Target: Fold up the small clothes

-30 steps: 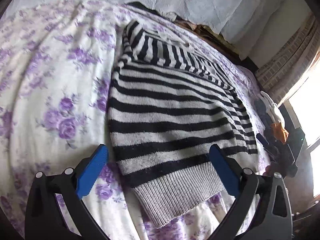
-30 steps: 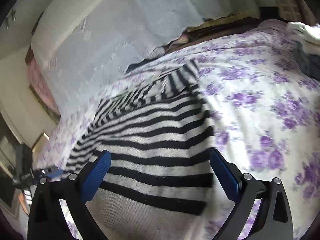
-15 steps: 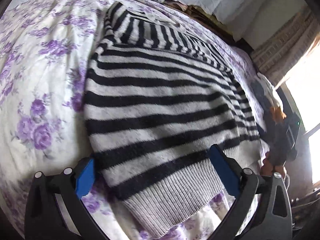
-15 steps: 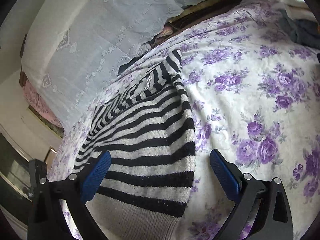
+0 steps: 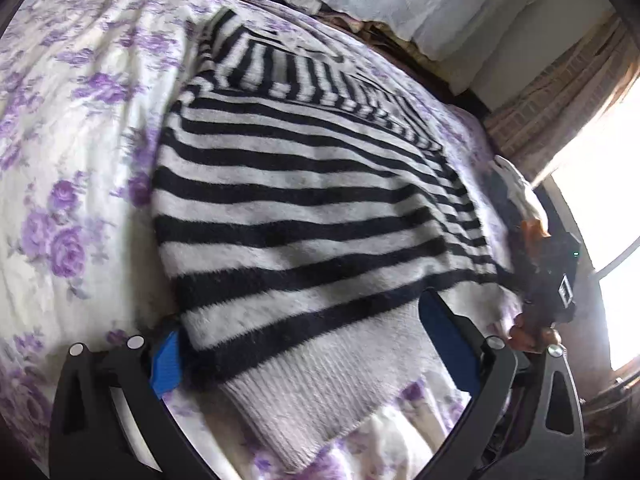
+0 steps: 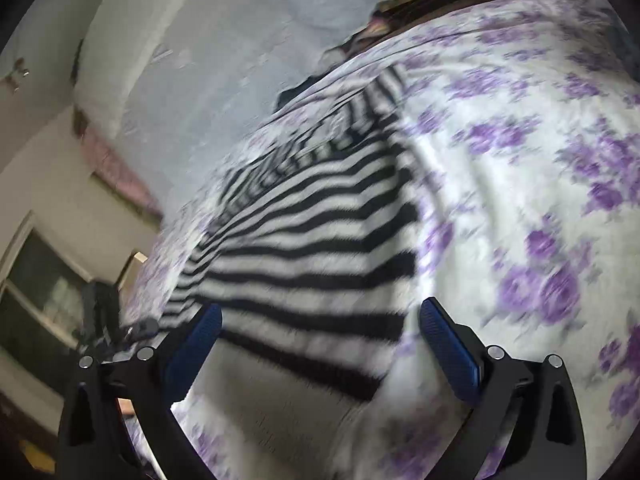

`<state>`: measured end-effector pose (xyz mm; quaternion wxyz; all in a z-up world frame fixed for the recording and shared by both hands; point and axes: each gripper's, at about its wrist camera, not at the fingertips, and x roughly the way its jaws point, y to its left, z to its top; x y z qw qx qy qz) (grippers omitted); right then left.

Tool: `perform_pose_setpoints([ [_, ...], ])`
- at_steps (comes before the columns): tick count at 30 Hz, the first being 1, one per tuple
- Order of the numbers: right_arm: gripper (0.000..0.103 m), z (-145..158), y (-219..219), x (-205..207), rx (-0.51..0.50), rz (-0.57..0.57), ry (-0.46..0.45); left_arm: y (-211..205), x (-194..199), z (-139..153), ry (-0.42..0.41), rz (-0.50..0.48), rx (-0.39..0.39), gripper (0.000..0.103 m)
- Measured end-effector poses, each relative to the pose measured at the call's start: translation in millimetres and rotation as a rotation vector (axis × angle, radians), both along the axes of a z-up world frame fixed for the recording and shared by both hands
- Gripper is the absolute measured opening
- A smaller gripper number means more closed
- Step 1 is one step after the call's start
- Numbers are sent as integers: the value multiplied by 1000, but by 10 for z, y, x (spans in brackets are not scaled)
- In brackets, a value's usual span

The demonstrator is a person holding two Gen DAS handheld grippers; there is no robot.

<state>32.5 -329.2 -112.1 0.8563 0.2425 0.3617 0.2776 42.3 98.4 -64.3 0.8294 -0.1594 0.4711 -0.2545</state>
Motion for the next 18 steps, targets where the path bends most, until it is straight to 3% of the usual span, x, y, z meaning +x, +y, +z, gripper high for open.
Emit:
perform_pose_setpoints([
  [5, 100, 14, 141, 60, -20, 38, 13, -118, 8, -2, 0, -33, 43, 99],
  [10, 96, 28, 260, 300, -71, 11, 19, -100, 247, -60, 47, 6, 59, 99],
  [13, 77, 9, 310, 242, -106, 3, 11, -135, 206, -56, 32, -11, 85, 98],
  [15, 51, -35, 264, 150, -76, 23, 22, -178, 86, -25, 3, -25, 104, 98],
  [18, 48, -73, 215, 38, -13, 60, 26, -168, -54, 27, -38, -24, 97, 97],
])
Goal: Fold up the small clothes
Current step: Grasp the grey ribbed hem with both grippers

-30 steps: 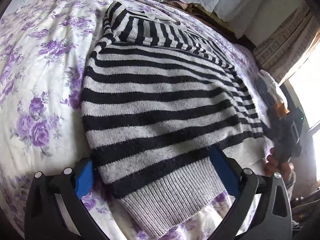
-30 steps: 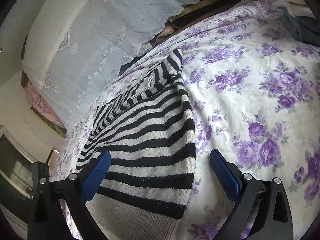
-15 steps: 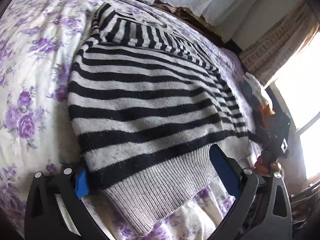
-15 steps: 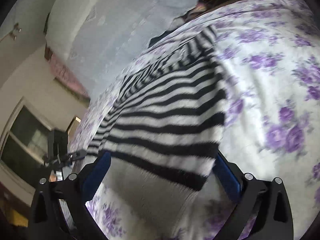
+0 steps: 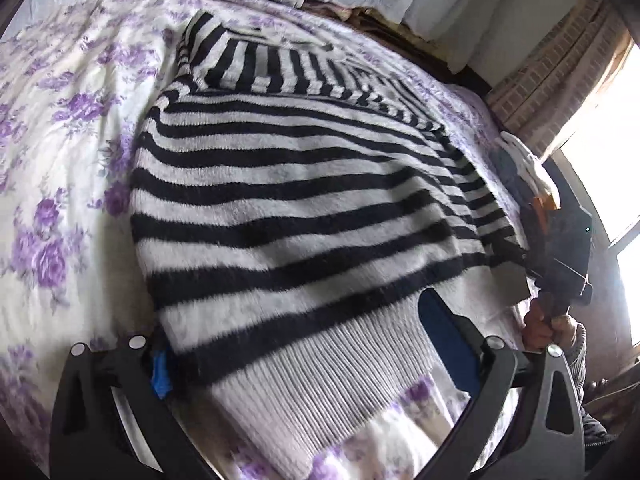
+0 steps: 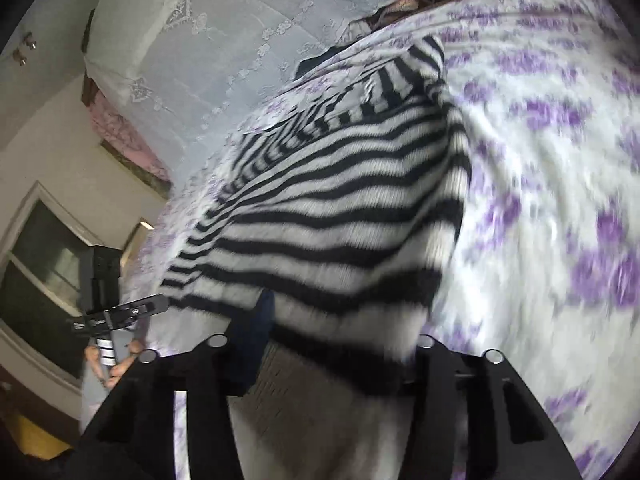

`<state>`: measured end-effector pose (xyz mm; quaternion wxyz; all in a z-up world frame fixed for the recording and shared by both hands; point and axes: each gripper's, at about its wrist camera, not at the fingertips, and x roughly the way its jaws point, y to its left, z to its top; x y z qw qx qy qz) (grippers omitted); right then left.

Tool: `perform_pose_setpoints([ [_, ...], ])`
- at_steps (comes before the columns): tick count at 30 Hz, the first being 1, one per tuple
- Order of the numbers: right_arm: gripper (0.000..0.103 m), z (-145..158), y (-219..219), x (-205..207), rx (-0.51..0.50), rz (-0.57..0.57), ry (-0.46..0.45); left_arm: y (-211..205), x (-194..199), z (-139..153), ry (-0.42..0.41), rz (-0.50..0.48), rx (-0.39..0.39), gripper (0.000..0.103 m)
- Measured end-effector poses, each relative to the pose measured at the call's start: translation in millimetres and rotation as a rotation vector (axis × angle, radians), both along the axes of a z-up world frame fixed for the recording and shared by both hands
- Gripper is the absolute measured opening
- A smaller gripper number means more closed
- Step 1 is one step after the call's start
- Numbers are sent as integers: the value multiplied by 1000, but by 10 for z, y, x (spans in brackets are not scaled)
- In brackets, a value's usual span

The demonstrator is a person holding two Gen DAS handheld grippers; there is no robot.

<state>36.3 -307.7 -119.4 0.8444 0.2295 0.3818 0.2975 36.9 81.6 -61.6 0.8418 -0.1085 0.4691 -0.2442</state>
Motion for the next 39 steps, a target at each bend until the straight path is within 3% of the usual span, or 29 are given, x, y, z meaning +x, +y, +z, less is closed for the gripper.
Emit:
perform_pose_setpoints([
  [5, 47, -17, 19, 5, -22, -1, 11, 144, -12, 17, 4, 43, -73, 76],
  [11, 47, -2, 70, -5, -77, 0, 1, 16, -31, -11, 12, 27, -3, 72],
  [15, 46, -2, 63, -13, -85, 1, 0, -32, -161, -9, -7, -15, 0, 69],
  [22, 41, 7, 50, -38, -90, -9, -7, -13, -46, -69, 12, 3, -3, 63],
  [24, 30, 14, 34, -42, -89, -22, -12, -28, -69, -53, -2, -6, 1, 47],
  [26, 19, 13, 6, -50, -82, -37, -15, -41, -62, -65, 7, -24, -6, 14],
  [30, 17, -8, -1, -26, -77, -38, 0, -19, 31, -128, 52, -23, -28, 14],
  [34, 17, -19, -8, -17, -67, -35, 8, 90, 98, -207, 116, -8, -125, 19],
  [36, 17, 1, 10, -36, -75, -37, -5, 102, 66, -190, 103, -3, -123, 16],
  [39, 15, 33, -3, -74, -67, -43, -33, 14, -48, -72, 14, -6, -47, 9],
])
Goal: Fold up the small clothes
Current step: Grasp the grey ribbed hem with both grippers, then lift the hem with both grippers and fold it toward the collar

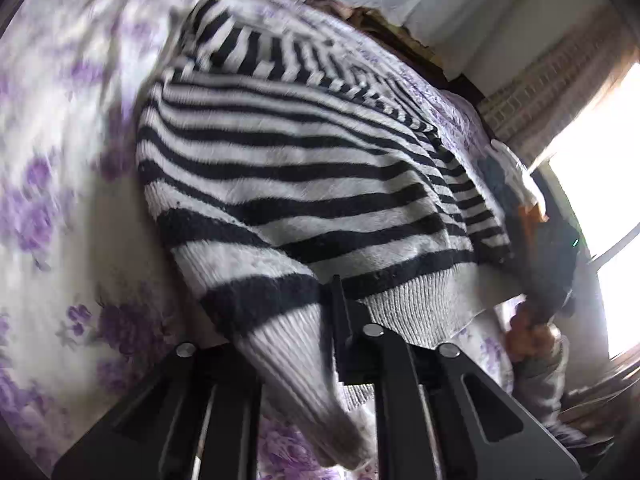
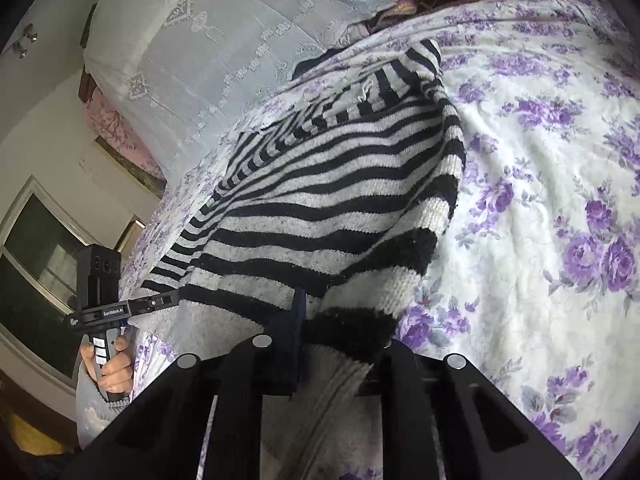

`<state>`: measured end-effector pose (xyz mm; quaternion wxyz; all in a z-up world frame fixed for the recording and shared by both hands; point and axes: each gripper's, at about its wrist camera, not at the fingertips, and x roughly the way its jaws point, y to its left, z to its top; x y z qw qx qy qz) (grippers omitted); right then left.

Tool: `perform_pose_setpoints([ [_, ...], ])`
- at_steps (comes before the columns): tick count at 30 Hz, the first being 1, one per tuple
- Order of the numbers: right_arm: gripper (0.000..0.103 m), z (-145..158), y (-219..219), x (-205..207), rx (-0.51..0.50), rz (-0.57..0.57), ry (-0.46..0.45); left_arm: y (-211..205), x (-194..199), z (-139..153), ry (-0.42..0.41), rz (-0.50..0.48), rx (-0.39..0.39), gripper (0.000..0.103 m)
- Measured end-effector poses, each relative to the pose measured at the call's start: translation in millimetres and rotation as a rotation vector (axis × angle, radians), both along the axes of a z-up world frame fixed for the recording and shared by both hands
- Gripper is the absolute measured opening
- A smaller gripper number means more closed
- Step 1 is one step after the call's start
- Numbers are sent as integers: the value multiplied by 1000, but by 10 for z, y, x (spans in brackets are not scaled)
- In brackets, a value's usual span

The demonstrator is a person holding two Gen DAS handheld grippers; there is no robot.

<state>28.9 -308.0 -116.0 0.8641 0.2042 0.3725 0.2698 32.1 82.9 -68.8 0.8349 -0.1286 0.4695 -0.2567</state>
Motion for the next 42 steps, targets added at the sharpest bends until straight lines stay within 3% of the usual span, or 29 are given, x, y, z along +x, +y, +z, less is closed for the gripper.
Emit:
perform_pose_setpoints([
  [3, 12, 43, -55, -30, 41, 0, -25, -21, -78, 129, -71, 8, 26, 9],
  [7, 11, 120, -48, -3, 53, 16, -36, 64, -37, 232, -88, 24, -4, 9],
  [13, 11, 288, 27, 78, 30, 42, -59, 8, 92, 374, -121, 21, 41, 8],
  [42, 11, 817, 60, 945, 67, 30, -90, -122, 938, 747, -157, 41, 78, 8],
])
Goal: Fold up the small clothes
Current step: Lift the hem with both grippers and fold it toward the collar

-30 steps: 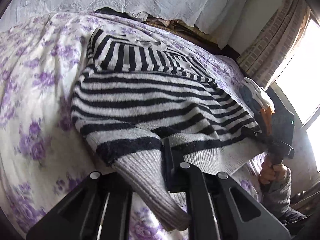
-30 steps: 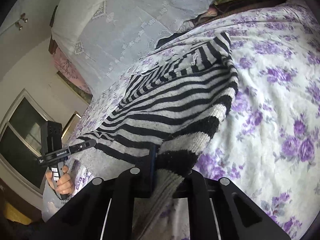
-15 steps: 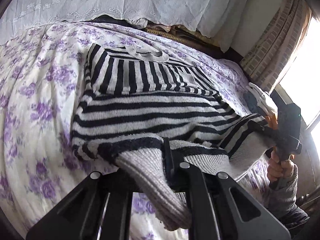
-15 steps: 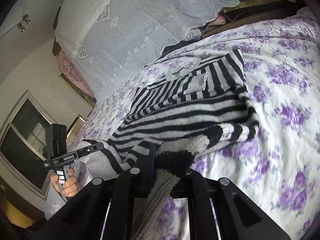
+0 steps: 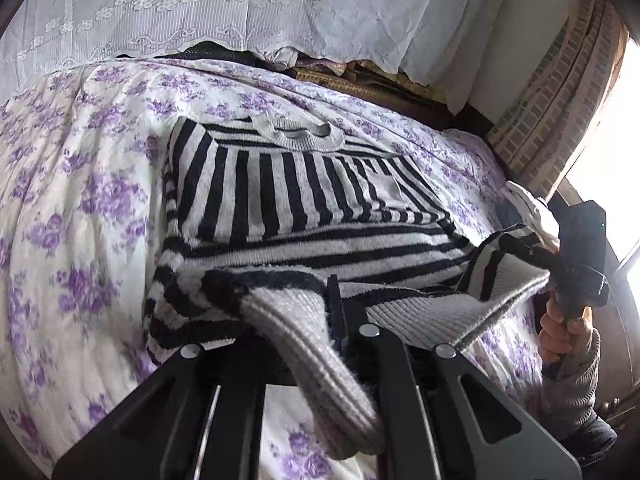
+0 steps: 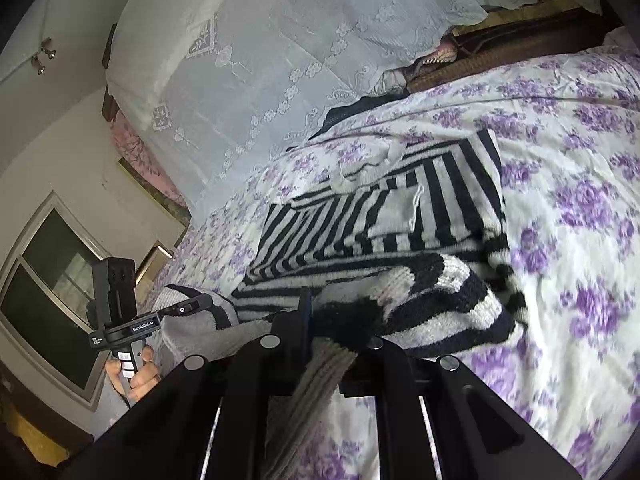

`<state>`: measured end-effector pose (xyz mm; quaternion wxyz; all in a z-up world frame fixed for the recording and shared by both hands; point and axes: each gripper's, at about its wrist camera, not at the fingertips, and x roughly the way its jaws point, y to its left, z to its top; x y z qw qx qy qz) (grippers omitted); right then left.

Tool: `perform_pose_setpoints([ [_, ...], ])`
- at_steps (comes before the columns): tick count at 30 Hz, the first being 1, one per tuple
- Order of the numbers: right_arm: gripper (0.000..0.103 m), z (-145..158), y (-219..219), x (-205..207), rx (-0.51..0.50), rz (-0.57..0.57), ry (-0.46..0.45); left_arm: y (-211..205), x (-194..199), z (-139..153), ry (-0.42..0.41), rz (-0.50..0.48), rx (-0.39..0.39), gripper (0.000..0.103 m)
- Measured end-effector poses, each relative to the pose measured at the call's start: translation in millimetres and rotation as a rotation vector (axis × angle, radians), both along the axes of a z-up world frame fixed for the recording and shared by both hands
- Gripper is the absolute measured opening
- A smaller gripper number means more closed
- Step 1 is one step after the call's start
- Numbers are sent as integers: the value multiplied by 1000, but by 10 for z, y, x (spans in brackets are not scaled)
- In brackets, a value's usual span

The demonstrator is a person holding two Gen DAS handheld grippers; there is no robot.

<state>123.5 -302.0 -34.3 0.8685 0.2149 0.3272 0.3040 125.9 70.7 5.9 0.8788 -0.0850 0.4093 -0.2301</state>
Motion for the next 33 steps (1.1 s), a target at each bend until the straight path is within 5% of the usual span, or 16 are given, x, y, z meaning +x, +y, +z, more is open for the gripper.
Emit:
perform_pose_setpoints([
  [12, 11, 156, 0, 462, 5, -36, -1, -30, 445, 226, -41, 29, 20, 8],
  [33, 11, 269, -21, 1238, 50, -67, 18, 47, 1208, 200, -29, 84, -8, 8],
])
